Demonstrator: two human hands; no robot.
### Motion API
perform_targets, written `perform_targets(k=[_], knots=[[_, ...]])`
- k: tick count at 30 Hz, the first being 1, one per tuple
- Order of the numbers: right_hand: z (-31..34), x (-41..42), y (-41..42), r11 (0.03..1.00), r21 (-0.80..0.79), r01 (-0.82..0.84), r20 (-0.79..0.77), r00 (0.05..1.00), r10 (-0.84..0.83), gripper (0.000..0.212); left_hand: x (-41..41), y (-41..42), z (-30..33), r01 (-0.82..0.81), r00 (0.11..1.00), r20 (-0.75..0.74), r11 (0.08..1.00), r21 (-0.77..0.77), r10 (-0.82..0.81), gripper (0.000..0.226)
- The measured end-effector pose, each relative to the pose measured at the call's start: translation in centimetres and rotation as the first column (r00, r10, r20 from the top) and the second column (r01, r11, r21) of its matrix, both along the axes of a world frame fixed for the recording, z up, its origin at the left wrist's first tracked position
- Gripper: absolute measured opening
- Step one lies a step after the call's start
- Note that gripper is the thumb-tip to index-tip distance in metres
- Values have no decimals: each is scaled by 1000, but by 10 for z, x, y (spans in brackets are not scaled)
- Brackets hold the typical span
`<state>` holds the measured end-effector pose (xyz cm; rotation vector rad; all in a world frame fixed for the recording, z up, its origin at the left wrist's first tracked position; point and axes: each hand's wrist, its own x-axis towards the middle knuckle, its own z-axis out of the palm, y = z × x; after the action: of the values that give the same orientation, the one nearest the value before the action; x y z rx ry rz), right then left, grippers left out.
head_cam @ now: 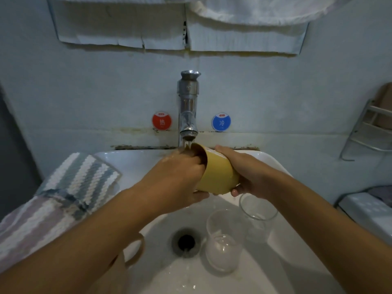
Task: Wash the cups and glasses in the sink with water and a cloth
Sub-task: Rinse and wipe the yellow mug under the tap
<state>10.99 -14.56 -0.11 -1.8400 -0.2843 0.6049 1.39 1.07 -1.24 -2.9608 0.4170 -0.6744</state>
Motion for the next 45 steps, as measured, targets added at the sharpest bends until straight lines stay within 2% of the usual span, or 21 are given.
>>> perform_targets(k=[4, 9, 14, 19, 25, 28, 31, 33, 35, 37, 39, 42, 45], knots=[[2, -7, 0, 999, -23, -25, 1, 1000, 25, 41, -1, 2, -7, -47, 996, -84, 997, -69, 41, 79], [3, -12, 1, 997, -41, -64, -15, 998, 63, 37, -5, 2, -7, -52, 996, -78, 995, -83, 45, 74], [1, -8, 1, 996, -41, -75, -62, 995, 72, 45, -4, 0, -3, -56, 997, -55, 994, -97, 51, 71], [3, -13, 2, 996, -44, -73, -27, 997, 71, 36, -4, 12, -6, -80, 995, -67, 983, -166, 69, 78], [4, -12, 1, 983, -123, -134, -59, 990, 127, 45, -7, 11, -11, -93, 978, -205, 960, -263, 38, 77], [4, -12, 0, 987, -82, -137, -65, 989, 132, 42, -4, 12, -11, -80, 965, -263, 935, -346, -15, 68], [0, -9, 2, 982, -128, -135, 39, 989, 141, 49, -4, 11, -8, -25, 968, -240, 925, -379, -72, 59], [-3, -6, 3, 969, -230, -88, 244, 959, 145, 46, -6, 9, -5, 28, 971, -210, 926, -377, -115, 42], [-3, -1, 4, 967, -238, -86, 426, 886, 184, 33, -7, 10, -3, 63, 970, -198, 930, -361, -143, 30], [1, 0, 2, 970, -176, -168, 443, 866, 230, 30, -6, 12, -4, 83, 966, -203, 932, -353, -163, 29], [5, 0, -2, 952, -128, -277, 384, 872, 305, 34, -4, 17, -7, 104, 968, -176, 921, -375, -181, 31], [5, 0, -6, 899, -182, -399, 378, 815, 439, 50, -4, 22, -8, 115, 976, -125, 909, -400, -179, 34], [-4, -3, -2, 892, -257, -373, 448, 771, 452, 75, -5, 21, -6, 111, 986, -74, 919, -377, -150, 38]])
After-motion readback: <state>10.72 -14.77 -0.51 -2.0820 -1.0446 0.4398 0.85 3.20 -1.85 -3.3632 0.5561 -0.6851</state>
